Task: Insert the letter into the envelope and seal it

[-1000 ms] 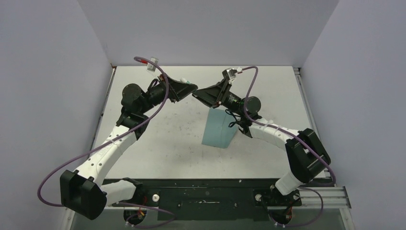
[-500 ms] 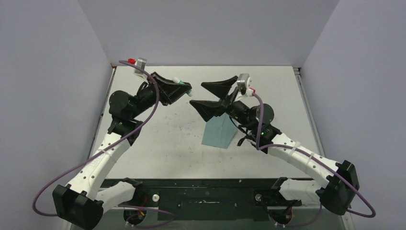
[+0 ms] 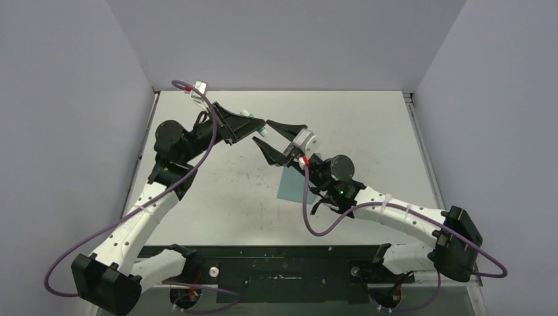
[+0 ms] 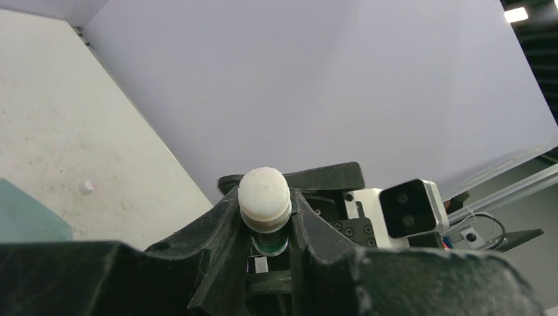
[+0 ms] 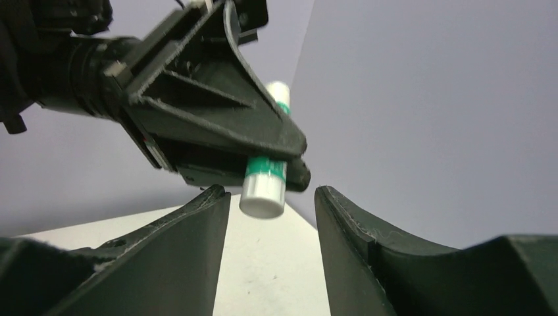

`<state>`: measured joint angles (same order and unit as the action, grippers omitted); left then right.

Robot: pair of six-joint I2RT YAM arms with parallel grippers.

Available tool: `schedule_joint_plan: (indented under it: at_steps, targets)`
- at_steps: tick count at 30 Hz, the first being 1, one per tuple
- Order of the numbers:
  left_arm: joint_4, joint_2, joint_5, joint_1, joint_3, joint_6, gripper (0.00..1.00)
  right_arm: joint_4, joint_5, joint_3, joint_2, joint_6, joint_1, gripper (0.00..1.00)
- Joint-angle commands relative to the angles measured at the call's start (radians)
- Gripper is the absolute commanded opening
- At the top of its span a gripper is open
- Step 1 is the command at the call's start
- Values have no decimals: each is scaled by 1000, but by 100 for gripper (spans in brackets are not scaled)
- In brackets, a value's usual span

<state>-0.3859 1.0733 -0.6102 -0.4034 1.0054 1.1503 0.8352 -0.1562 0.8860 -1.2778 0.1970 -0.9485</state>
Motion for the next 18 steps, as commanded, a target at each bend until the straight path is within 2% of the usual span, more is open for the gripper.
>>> schedule_joint_plan:
  at_steps: [1,4,6,11,18]
  targets:
    - [64,-27,30,0,42,78,0,165,56,-4,20,106,-32,52]
    - [70,-23,33,0,37,104,0,185,60,-19,27,120,-49,57]
    - [58,-21,31,0,30,128,0,181,79,-26,35,133,-63,57]
    - [19,-24,14,0,16,171,0,134,101,-24,27,148,-77,46]
    - [29,-33,0,0,4,188,0,155,123,-22,14,160,-79,24]
